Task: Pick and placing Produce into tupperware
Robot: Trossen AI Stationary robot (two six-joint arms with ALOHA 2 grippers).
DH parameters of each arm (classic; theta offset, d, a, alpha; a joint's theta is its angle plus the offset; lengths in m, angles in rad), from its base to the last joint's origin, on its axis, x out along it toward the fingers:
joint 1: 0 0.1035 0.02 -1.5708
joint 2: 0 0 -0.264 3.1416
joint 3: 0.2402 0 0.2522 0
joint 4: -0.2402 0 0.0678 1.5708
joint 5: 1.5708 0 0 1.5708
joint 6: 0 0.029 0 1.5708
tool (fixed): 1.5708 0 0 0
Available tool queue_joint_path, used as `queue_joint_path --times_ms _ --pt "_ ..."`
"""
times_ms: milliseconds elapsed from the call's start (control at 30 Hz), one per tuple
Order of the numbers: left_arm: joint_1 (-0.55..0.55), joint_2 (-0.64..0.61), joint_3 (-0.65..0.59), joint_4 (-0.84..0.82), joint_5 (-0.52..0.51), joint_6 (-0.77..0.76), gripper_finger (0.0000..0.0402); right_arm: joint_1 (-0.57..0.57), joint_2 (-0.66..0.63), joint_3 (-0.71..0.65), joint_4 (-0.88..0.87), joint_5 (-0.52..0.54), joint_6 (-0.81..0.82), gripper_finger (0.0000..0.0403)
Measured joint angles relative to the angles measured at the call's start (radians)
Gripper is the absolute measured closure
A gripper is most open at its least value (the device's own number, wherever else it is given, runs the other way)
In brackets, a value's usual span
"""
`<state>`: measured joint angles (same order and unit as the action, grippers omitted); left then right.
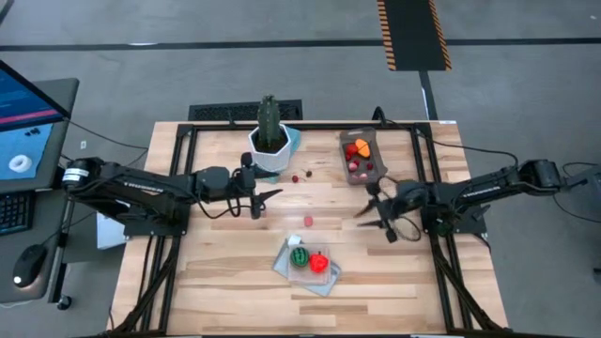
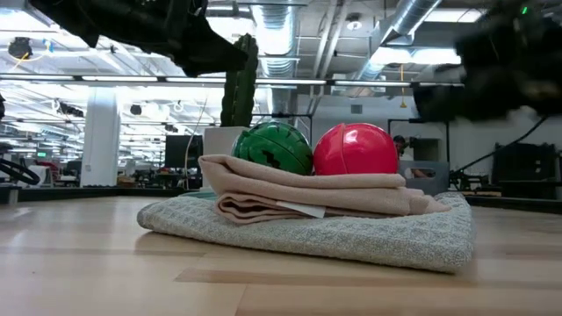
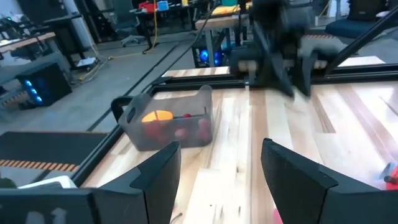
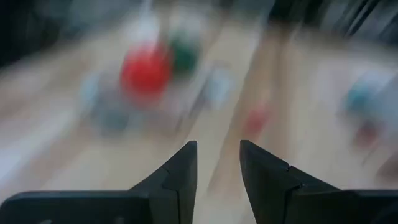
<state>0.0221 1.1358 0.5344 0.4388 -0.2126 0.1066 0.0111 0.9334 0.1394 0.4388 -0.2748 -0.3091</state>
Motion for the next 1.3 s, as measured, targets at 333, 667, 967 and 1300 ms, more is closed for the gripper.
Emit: queue_joint_path --times_ms 333,667,967,1300 --pt "0.006 0.000 -0.001 0.004 0.005 -0.006 0.0189 -0.053 0.005 0.001 0.518 0.016 -0.021 0.0261" --pt "0.039 -0.016 -0.095 0.080 -0.011 -0.100 0.0189 -0.085 0.049 0.096 0.396 0.028 0.259 0.0259" --pt "0.039 -0.094 -0.168 0.113 -0.049 -0.138 0.0189 -0.108 0.219 0.388 0.028 0.195 0.361 0.0261" --pt "0.033 -0.098 -0.174 0.105 -0.097 -0.179 0.0189 -0.119 0.402 0.528 -0.033 0.222 0.252 0.0264"
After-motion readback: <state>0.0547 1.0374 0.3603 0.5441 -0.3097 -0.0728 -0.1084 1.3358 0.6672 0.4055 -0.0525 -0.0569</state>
